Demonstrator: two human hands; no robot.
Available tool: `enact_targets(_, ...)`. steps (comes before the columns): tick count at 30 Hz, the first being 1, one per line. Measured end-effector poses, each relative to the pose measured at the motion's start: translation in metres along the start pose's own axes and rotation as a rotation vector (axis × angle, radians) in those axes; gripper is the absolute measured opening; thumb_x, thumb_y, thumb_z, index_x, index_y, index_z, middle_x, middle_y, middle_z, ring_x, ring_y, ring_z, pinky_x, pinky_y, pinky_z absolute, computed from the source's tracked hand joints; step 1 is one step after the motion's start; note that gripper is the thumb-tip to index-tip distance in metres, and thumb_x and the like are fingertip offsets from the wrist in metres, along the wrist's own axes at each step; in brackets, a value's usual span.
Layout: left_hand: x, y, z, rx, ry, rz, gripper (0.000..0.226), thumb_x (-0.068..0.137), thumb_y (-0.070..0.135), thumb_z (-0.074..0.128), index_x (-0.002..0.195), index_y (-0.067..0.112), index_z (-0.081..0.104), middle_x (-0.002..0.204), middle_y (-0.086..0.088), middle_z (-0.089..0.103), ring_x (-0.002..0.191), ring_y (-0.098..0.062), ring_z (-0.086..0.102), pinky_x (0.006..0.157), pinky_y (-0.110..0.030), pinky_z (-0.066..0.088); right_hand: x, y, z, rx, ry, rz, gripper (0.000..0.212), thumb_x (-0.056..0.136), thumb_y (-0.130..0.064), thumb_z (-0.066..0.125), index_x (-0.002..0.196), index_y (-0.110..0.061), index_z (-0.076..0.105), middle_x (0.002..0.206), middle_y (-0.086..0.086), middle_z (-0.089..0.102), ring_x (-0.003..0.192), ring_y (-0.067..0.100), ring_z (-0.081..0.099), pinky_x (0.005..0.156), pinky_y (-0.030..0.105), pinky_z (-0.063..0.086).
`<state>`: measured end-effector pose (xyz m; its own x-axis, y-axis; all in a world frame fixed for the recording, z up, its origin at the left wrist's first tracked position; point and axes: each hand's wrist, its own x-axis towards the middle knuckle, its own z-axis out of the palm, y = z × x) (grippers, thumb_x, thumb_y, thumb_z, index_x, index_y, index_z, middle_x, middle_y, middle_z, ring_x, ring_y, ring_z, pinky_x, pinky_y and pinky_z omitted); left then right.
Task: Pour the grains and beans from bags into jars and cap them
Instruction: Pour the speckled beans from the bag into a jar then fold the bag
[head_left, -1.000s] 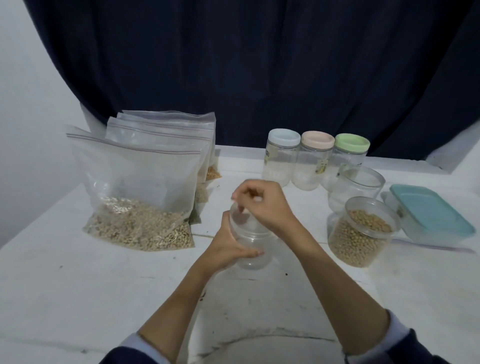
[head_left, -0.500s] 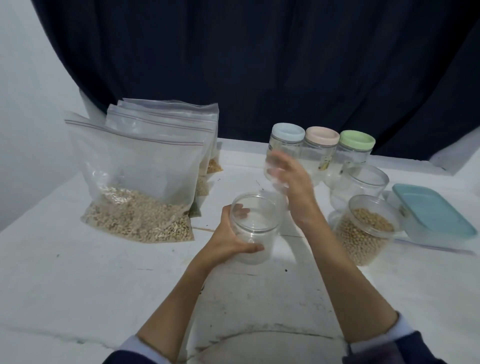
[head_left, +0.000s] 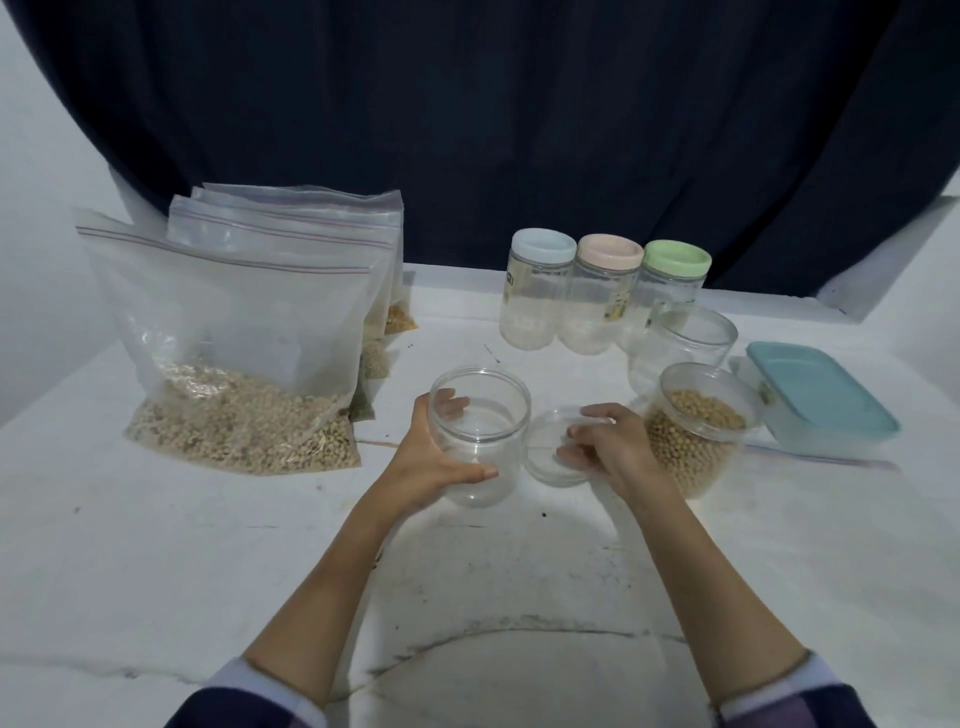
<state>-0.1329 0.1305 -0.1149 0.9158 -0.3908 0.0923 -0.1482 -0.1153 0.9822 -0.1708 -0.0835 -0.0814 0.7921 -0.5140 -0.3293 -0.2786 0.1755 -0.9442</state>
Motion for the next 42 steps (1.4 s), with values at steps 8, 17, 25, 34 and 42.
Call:
enact_targets(8, -0.005, 0.007, 0.003, 0.099, 0.101, -0.005, 0.110, 0.034, 0.041, 0.087, 0.129, 0.031, 0.030, 0.133, 0.001, 0.031, 0.121, -0.010, 0.038, 0.090, -0.013, 0.035, 0.011, 0.029, 0.002, -0.846, 0.078, -0.321, 0.029, 0.078, -0.005, 0.073, 0.107, -0.004, 0.070, 0.106, 0.011, 0.068, 0.102, 0.026, 0.061, 0.085, 0.027, 0.045)
enact_targets(17, -0.029, 0.020, -0.023, 0.283, -0.032, -0.092, 0.135, 0.037, 0.063, 0.082, 0.146, 0.025, 0.011, 0.135, 0.002, 0.030, 0.119, -0.012, 0.040, 0.100, -0.028, 0.040, 0.017, -0.037, 0.025, -0.622, 0.116, -0.455, 0.023, 0.086, 0.004, 0.058, 0.104, -0.004, 0.070, 0.116, 0.011, 0.066, 0.110, 0.024, 0.059, 0.084, 0.017, 0.038)
enact_targets(25, -0.034, 0.106, -0.105, 0.200, 0.219, -0.041, 0.026, 0.095, 0.031, 0.054, 0.087, 0.008, 0.064, 0.075, -0.006, 0.070, 0.061, -0.019, 0.060, 0.056, -0.026, 0.049, -0.033, -0.120, 0.141, -0.414, -0.245, -0.704, 0.018, 0.089, 0.002, 0.054, 0.094, -0.006, 0.070, 0.094, 0.000, 0.064, 0.091, 0.011, 0.056, 0.080, 0.020, 0.042)
enact_targets(34, 0.021, 0.128, -0.161, -0.077, 0.844, -0.255, 0.045, 0.096, 0.048, 0.042, 0.095, 0.005, 0.055, 0.079, -0.011, 0.063, 0.055, -0.021, 0.058, 0.039, -0.020, 0.041, -0.065, -0.131, 0.256, -1.072, -0.434, -1.031, 0.030, 0.091, -0.023, 0.061, 0.120, -0.017, 0.059, 0.130, 0.002, 0.057, 0.121, 0.022, 0.051, 0.101, 0.038, 0.039)
enact_targets(42, 0.024, 0.136, -0.179, -0.084, 0.848, -0.193, 0.024, 0.089, 0.006, 0.037, 0.066, 0.007, 0.045, 0.050, -0.005, 0.050, 0.045, -0.017, 0.038, 0.041, -0.021, 0.028, -0.081, -0.143, 0.252, -0.812, -0.873, -0.804, 0.028, 0.088, -0.030, 0.067, 0.082, -0.004, 0.074, 0.080, 0.005, 0.071, 0.074, 0.019, 0.068, 0.072, 0.030, 0.055)
